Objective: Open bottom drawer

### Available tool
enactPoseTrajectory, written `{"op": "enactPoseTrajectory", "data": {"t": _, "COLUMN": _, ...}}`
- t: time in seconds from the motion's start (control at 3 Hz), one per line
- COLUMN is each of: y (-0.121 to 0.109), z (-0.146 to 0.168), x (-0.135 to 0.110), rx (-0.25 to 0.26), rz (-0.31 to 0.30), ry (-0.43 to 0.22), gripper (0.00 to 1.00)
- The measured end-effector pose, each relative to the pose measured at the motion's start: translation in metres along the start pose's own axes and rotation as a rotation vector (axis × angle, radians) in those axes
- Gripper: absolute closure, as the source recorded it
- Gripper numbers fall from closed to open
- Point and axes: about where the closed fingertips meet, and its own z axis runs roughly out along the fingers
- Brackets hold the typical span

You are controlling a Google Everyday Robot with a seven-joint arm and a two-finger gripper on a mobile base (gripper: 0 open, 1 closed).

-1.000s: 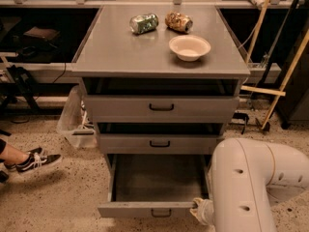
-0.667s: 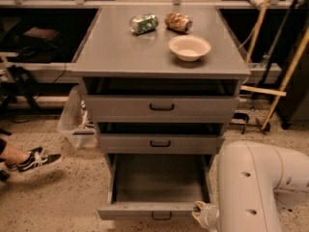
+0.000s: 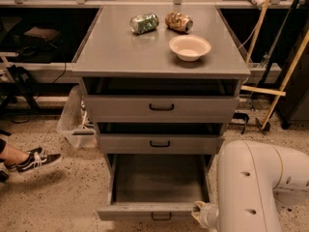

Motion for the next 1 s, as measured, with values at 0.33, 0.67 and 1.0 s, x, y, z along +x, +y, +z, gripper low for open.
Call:
{"op": "enactPoseTrajectory", "data": {"t": 0.33, "y": 0.0, "z": 0.0, "x": 0.0, "rx": 0.0, "rz": 0.0, "ry": 0.0, "gripper": 0.4}}
{"op": "enactPoseTrajectory", "data": {"t": 0.67, "y": 0.0, "z": 0.0, "x": 0.0, "rx": 0.0, "rz": 0.0, "ry": 0.0, "gripper": 0.17}}
{"op": "enactPoseTrajectory", "data": {"t": 1.0, "y": 0.0, "z": 0.0, "x": 0.0, "rx": 0.0, "rz": 0.0, "ry": 0.0, "gripper": 0.0}}
